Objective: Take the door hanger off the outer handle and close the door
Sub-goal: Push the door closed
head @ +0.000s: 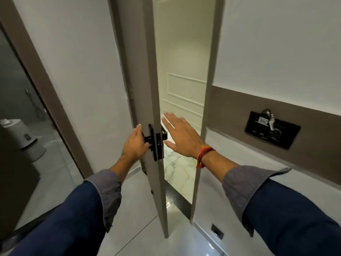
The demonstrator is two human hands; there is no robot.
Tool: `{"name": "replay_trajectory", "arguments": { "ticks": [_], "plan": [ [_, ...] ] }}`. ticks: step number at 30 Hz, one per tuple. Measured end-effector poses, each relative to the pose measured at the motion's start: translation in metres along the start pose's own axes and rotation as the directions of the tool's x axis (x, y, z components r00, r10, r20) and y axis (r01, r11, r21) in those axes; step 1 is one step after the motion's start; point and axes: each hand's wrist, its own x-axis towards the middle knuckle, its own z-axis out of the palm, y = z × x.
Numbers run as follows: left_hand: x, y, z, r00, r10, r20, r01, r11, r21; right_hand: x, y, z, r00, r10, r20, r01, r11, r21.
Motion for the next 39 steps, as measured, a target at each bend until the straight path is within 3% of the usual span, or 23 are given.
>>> {"name": "replay_trajectory", "arguments": {
  "ticks": [3,5,10,15,18,28,39],
  "plan": [
    [0.035,-0.032,0.014,0.965,0.159,0.208,-0.184,0.977,0.108,0.048,-0.006,-0.001,0.996,-0.055,-0.076,0.043,0.988,-0.148],
    [0.056,-0.053,0.028,0.929,0.248,0.275,-0.308,0.930,0.201,0.074,-0.002,0.000,0.983,-0.081,-0.163,0.040,0.970,-0.240],
    [0.098,-0.098,0.066,0.825,0.543,0.158,-0.566,0.786,0.248,0.125,0.025,0.009,0.942,-0.077,-0.327,-0.077,0.898,-0.434],
    [0.143,-0.103,0.092,0.695,0.713,0.093,-0.712,0.665,0.224,0.149,0.044,0.032,0.905,0.001,-0.425,-0.233,0.838,-0.493],
    [0.156,-0.088,0.104,0.667,0.741,0.080,-0.738,0.642,0.206,0.148,0.058,0.042,0.898,0.070,-0.435,-0.322,0.777,-0.540],
    [0.199,-0.014,0.147,0.698,0.674,0.240,-0.716,0.667,0.208,0.150,0.123,0.035,0.880,0.289,-0.377,-0.473,0.604,-0.641],
    [0.247,0.041,0.184,0.699,0.647,0.303,-0.713,0.657,0.244,0.162,0.177,0.040,0.848,0.440,-0.296,-0.488,0.428,-0.761]
  ]
}}
